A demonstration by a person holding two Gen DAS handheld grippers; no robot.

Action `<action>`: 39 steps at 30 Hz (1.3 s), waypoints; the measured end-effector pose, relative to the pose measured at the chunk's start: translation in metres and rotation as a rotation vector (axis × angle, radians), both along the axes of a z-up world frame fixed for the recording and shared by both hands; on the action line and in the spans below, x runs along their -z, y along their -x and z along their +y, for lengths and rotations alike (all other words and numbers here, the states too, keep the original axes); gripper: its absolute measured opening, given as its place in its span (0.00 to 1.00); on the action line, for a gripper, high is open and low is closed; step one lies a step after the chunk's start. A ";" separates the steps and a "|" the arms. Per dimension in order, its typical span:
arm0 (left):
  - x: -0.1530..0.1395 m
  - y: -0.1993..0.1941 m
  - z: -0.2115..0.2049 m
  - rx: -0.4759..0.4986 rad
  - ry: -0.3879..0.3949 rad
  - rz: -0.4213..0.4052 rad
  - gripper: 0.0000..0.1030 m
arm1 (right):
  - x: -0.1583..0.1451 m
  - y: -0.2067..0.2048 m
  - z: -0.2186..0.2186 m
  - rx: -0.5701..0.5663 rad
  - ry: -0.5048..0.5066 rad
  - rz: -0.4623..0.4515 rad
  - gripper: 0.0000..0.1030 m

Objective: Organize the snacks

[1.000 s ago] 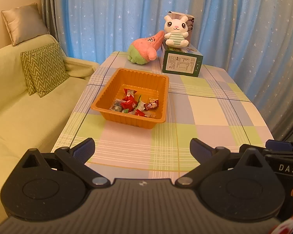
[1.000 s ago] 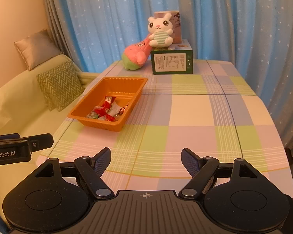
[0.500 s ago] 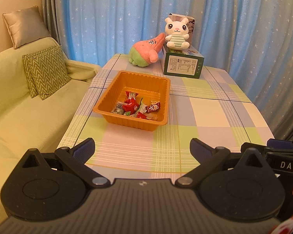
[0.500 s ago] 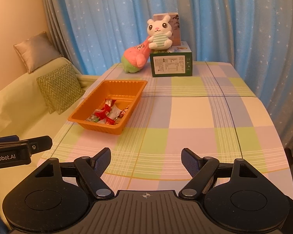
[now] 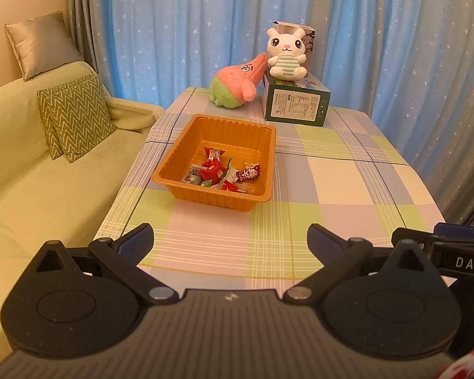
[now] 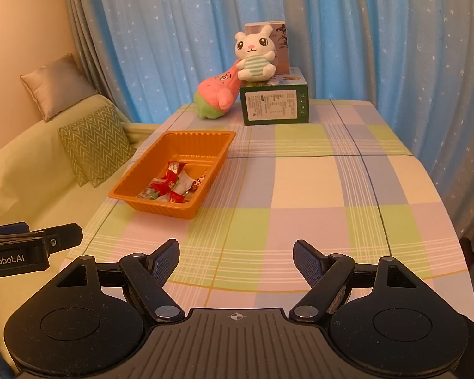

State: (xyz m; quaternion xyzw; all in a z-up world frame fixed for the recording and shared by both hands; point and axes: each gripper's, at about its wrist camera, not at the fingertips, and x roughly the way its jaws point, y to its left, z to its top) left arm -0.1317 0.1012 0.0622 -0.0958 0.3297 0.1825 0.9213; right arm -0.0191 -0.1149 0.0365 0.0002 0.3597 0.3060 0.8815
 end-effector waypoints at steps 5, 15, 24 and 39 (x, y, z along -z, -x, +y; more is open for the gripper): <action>0.001 0.001 0.000 0.002 0.000 -0.001 1.00 | 0.000 0.000 0.000 0.000 -0.001 0.001 0.77; 0.001 0.002 -0.002 0.002 -0.003 -0.004 1.00 | 0.001 0.000 -0.002 0.003 -0.002 0.002 0.77; 0.001 0.002 -0.002 0.002 -0.003 -0.003 1.00 | 0.001 0.000 -0.002 0.003 -0.002 0.001 0.77; -0.001 0.004 -0.001 -0.003 -0.002 -0.005 1.00 | 0.002 0.000 -0.002 0.003 -0.003 0.002 0.77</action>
